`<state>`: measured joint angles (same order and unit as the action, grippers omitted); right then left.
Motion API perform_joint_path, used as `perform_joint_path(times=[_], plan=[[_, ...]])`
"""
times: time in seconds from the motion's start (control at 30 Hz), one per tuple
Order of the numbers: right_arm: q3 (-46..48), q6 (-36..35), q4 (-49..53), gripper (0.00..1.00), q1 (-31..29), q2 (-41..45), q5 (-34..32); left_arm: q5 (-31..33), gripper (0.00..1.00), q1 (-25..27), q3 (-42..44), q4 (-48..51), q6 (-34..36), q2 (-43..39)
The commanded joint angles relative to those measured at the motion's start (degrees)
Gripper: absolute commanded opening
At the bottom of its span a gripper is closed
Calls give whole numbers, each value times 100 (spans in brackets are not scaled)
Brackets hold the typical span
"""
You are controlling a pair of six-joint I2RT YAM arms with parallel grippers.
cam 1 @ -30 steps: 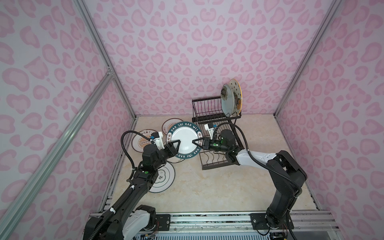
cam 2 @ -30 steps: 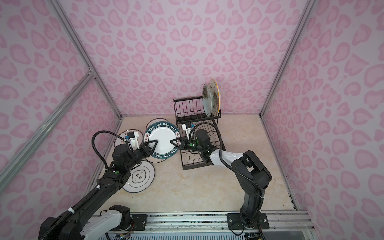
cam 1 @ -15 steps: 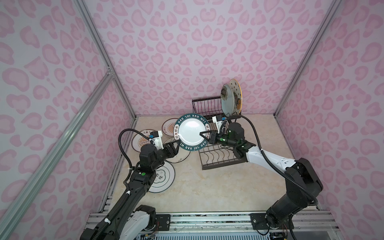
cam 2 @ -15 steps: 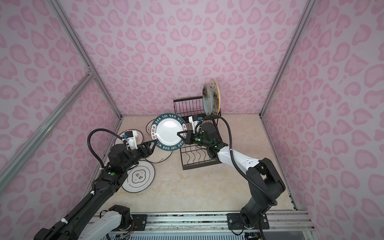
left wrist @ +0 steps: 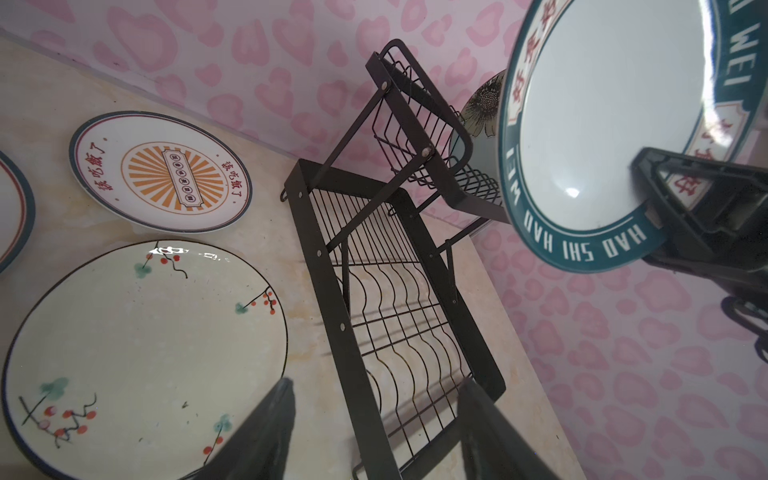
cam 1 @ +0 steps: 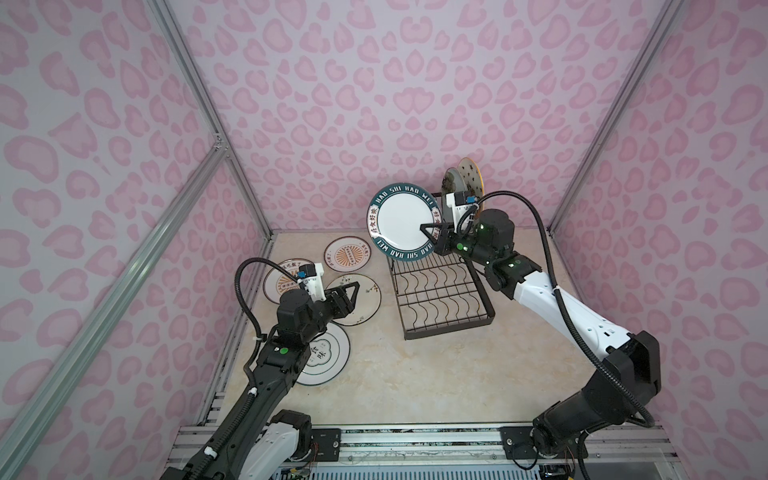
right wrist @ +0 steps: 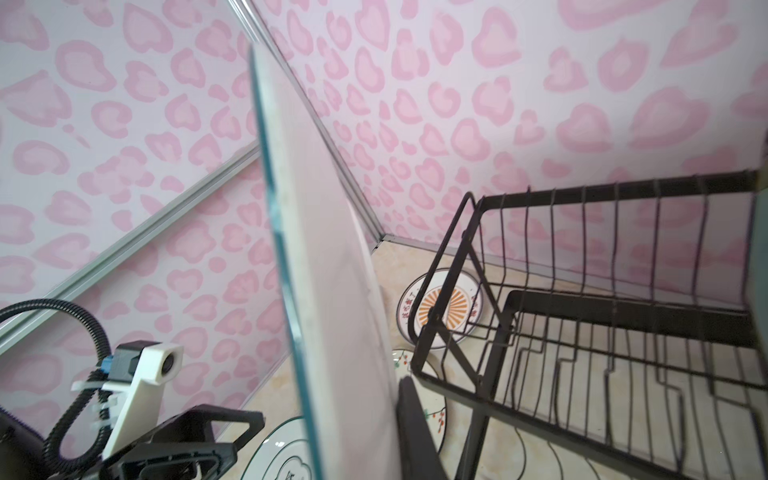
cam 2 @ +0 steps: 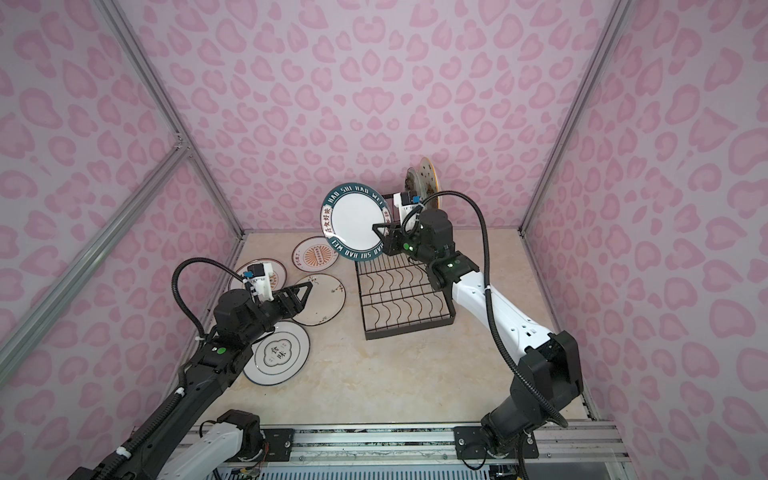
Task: Load the plates into the dish rack
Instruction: 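Lower the green-rimmed plate into the slot beside the teal plate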
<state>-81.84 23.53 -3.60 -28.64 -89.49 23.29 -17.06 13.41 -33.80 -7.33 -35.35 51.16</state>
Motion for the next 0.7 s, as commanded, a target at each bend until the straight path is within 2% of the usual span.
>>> perform_joint_path(times=[0.0,0.23,0.43,0.67], plan=[[-269,-429,195,0,17,-108,-1157,-24,65,-5,-102,-41,86,49],[-1185,-901,337,0,23,-668,-2752,-118,64,-5,-79,-89,-18,128],[-1774,-1226,530,0,-4,-1093,-3749,-35,64,-5,-165,116,88,57],[-1996,-1736,518,0,-162,-1274,-4828,-78,64,-5,-199,144,86,74]])
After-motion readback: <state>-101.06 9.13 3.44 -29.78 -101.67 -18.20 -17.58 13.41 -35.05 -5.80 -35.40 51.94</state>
